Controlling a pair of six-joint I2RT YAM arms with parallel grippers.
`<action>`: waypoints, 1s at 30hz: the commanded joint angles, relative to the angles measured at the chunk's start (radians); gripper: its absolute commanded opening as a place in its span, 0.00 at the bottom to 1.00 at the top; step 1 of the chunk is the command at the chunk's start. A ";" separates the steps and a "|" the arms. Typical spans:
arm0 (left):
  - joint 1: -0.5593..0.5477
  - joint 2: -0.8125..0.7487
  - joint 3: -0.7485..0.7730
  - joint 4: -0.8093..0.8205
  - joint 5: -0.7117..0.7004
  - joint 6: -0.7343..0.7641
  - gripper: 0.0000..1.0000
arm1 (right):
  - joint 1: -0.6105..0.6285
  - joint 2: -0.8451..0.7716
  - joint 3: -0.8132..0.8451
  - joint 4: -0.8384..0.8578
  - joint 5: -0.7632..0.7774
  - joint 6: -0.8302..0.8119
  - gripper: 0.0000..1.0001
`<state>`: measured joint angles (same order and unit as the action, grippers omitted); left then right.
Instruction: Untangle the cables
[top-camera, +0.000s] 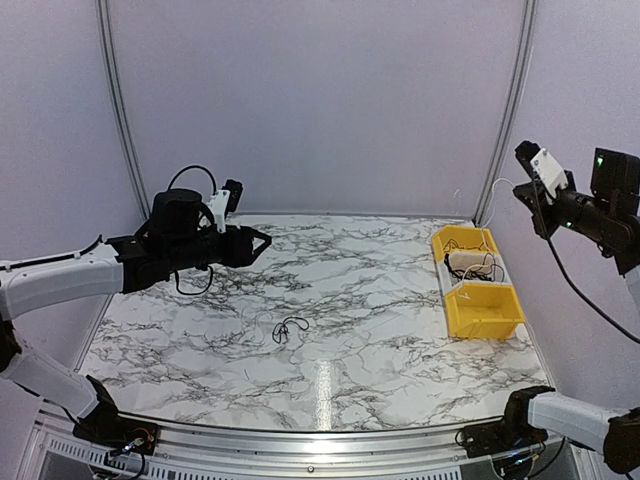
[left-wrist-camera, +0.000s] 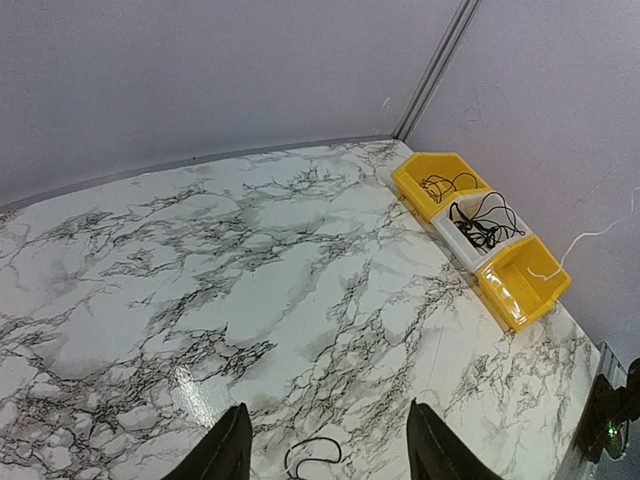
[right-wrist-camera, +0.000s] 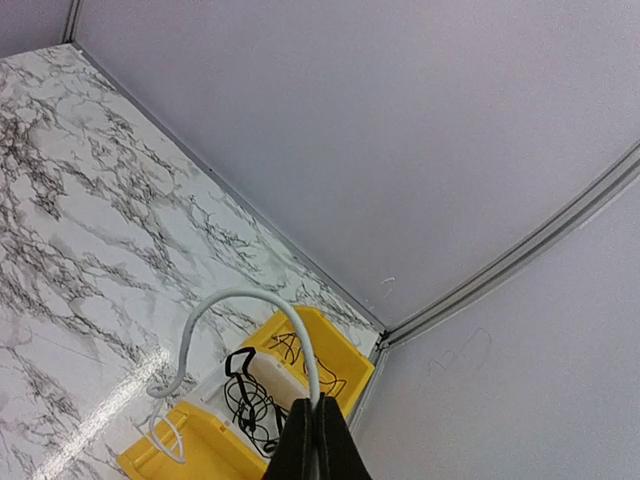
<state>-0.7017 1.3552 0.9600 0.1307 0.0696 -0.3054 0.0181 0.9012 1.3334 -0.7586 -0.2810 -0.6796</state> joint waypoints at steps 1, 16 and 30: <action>-0.002 -0.033 -0.020 0.015 -0.006 -0.019 0.54 | -0.007 -0.055 -0.076 -0.057 0.140 -0.084 0.00; -0.002 -0.127 -0.011 -0.170 0.041 0.023 0.56 | -0.007 -0.079 -0.372 -0.089 0.382 -0.211 0.00; -0.005 -0.229 -0.091 -0.190 0.055 0.061 0.56 | -0.007 0.267 -0.414 0.011 0.420 -0.132 0.00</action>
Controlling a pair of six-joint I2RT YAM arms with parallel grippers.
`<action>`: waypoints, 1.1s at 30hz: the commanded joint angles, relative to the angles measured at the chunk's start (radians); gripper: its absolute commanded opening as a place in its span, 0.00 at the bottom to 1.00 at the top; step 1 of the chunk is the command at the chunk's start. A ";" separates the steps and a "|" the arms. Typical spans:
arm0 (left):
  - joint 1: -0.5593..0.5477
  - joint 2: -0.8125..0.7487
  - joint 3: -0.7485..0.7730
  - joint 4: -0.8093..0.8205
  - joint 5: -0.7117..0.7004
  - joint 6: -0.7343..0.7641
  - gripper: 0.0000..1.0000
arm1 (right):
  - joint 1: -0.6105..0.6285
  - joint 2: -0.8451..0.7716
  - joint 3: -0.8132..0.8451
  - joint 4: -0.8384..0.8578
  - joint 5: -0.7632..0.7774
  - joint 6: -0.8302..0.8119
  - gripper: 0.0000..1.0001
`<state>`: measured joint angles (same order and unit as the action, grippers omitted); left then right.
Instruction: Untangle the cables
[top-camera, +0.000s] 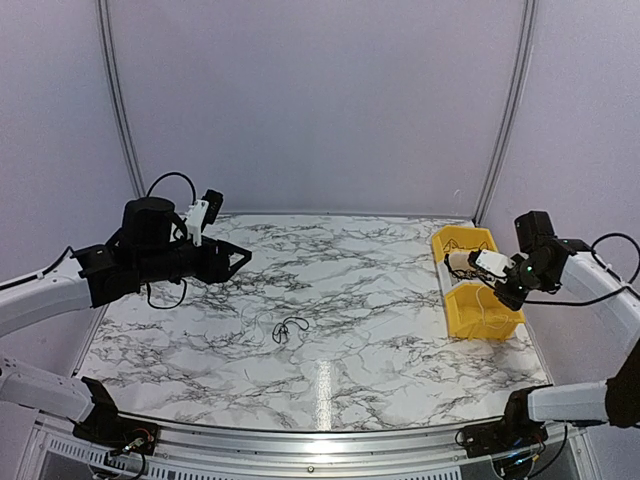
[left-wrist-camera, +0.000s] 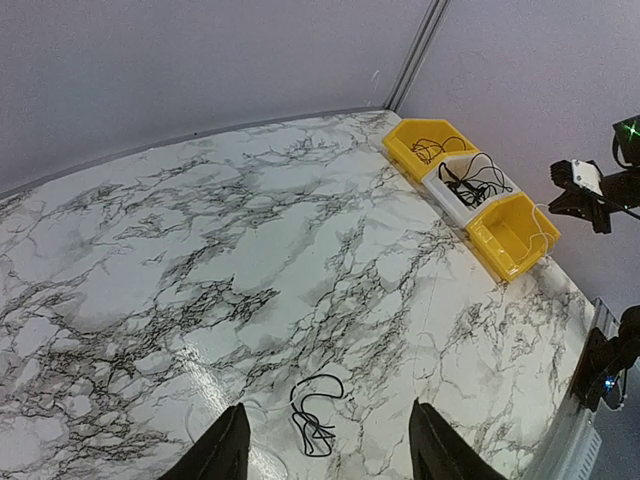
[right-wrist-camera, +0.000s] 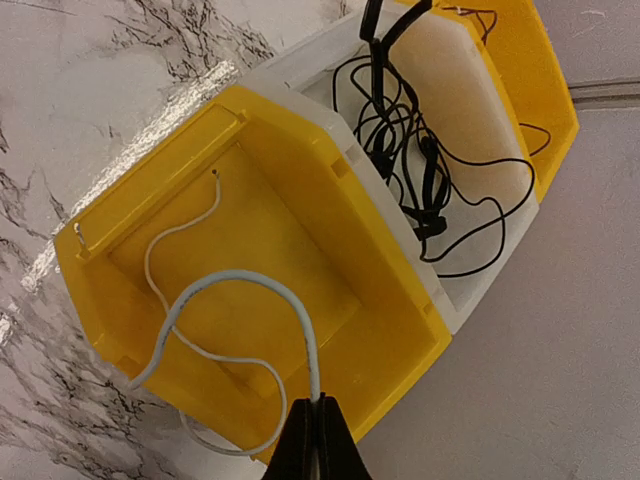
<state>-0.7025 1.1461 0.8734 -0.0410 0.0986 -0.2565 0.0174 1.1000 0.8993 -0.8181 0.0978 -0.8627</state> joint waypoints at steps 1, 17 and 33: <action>-0.005 -0.027 -0.005 -0.019 0.025 0.013 0.56 | -0.006 0.090 0.026 0.086 0.054 0.060 0.00; -0.005 -0.063 -0.008 -0.018 0.023 0.015 0.56 | -0.044 0.164 0.167 0.169 0.168 0.105 0.00; -0.005 -0.053 -0.008 -0.016 0.032 0.011 0.56 | -0.044 0.084 -0.043 0.105 0.027 -0.022 0.00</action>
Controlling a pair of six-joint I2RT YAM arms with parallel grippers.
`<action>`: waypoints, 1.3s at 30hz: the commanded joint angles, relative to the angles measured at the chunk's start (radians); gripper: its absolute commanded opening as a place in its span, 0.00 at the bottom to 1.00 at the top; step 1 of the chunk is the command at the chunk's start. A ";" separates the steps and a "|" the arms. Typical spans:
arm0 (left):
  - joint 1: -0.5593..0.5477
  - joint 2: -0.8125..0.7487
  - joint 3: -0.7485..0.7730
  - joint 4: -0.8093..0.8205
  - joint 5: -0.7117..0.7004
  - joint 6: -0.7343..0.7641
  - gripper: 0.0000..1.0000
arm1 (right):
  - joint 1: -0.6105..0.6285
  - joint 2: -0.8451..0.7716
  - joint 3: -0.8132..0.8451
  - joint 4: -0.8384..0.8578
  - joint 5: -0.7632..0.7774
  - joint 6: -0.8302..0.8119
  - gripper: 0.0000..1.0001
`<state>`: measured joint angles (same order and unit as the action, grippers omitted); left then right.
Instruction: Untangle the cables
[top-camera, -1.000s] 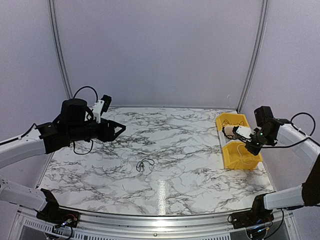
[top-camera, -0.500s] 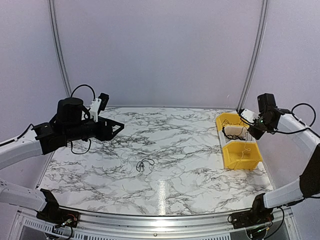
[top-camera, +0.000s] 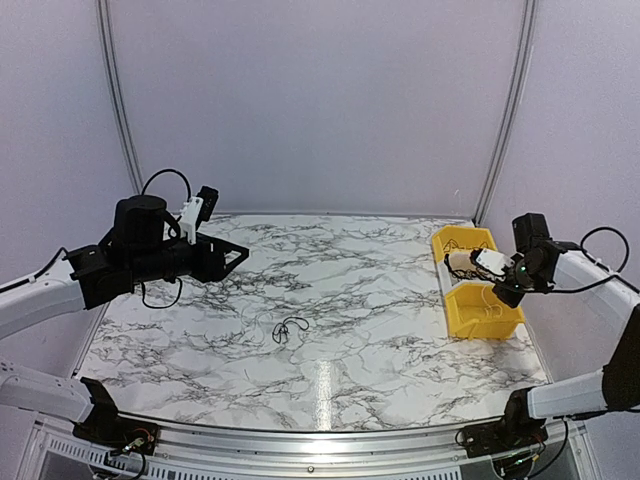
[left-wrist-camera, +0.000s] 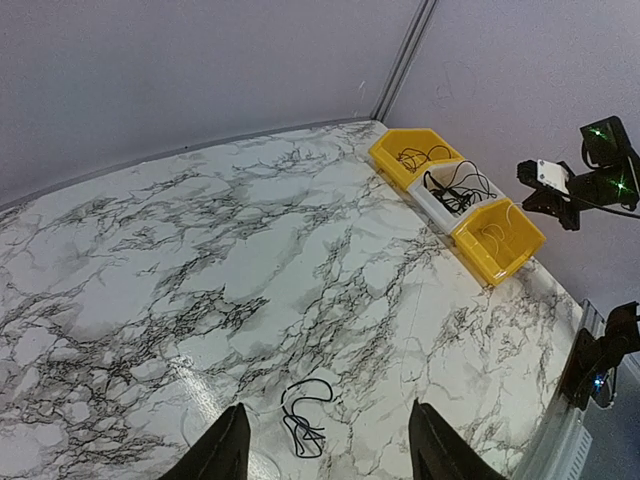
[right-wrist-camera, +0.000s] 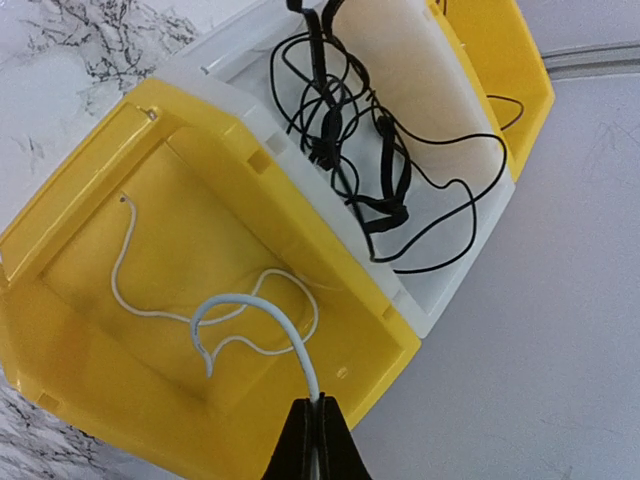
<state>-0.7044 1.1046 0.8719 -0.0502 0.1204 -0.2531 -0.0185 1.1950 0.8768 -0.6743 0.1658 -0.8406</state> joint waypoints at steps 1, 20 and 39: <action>-0.002 -0.012 -0.007 -0.007 0.010 0.006 0.56 | -0.009 -0.002 -0.023 -0.051 -0.048 -0.046 0.00; -0.011 0.034 -0.022 -0.007 0.012 -0.093 0.56 | 0.052 0.005 0.328 -0.314 -0.424 0.099 0.48; -0.017 0.306 -0.249 0.194 -0.091 -0.266 0.57 | 0.708 0.511 0.416 0.166 -0.487 0.223 0.35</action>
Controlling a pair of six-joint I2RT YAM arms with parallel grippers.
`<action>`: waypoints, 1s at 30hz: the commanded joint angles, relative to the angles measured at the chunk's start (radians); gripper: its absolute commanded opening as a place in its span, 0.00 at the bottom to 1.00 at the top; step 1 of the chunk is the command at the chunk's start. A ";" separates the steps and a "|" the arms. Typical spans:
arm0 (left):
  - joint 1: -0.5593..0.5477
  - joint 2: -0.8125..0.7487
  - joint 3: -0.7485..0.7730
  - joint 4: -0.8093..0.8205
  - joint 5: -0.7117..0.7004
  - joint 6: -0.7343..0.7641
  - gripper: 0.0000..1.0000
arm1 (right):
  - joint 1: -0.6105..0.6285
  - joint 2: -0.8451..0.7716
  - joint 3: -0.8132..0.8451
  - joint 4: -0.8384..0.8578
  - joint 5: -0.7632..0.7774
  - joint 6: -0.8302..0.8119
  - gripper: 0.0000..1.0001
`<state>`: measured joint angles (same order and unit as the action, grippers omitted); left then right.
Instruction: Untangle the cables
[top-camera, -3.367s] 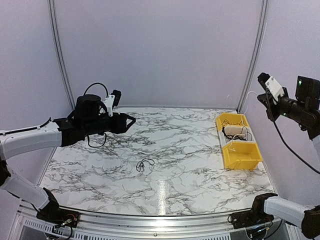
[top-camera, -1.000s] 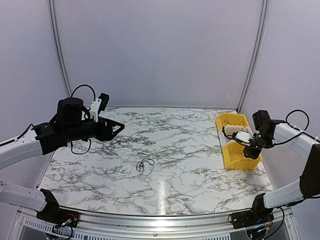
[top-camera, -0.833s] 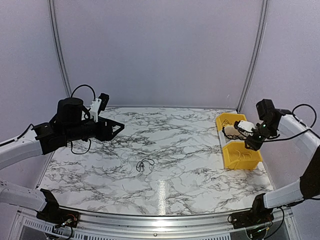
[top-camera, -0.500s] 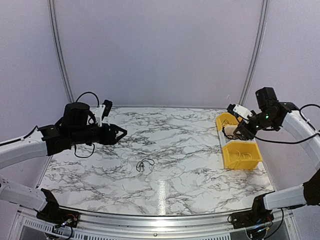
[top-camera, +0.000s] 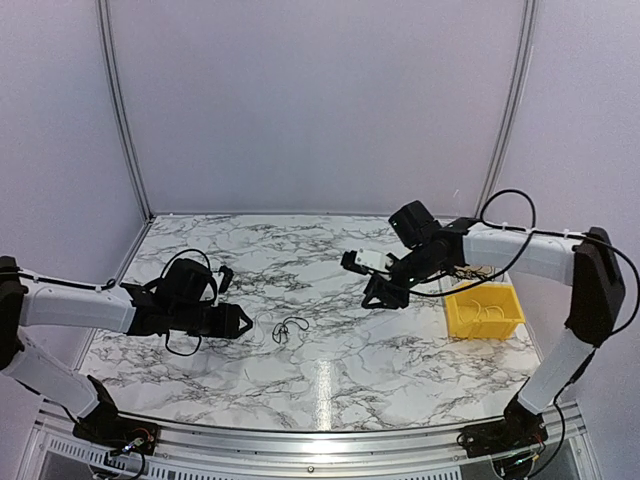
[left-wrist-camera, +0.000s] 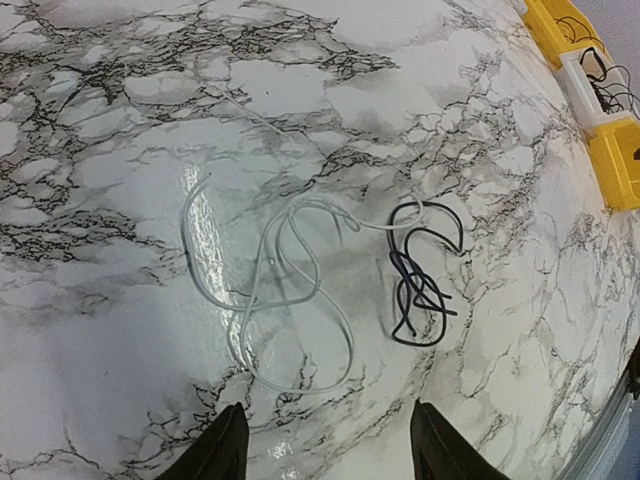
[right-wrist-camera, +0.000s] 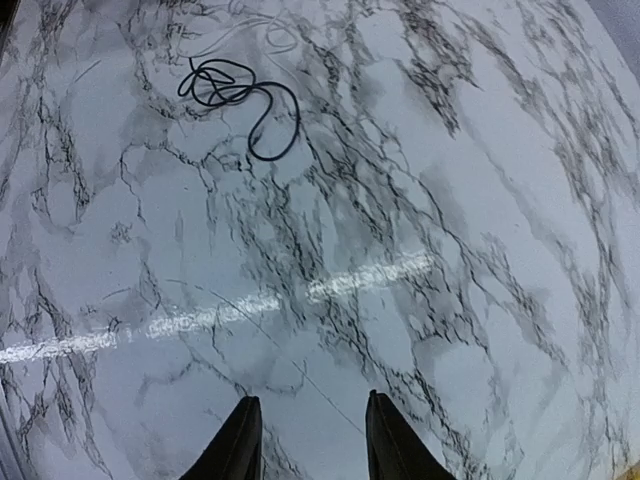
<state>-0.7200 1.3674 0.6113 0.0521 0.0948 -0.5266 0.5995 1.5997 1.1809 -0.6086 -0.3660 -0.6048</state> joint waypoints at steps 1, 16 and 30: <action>-0.002 0.055 0.012 0.107 -0.078 0.014 0.57 | 0.102 0.146 0.141 0.109 0.051 -0.012 0.35; 0.005 0.322 0.153 0.194 -0.122 0.089 0.39 | 0.155 0.330 0.333 0.115 0.023 0.044 0.34; -0.007 -0.039 0.121 0.184 0.057 0.111 0.00 | 0.154 0.144 0.329 0.088 -0.076 0.064 0.45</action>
<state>-0.7216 1.4734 0.7399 0.2203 0.0578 -0.4358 0.7433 1.8168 1.4689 -0.5213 -0.3660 -0.5648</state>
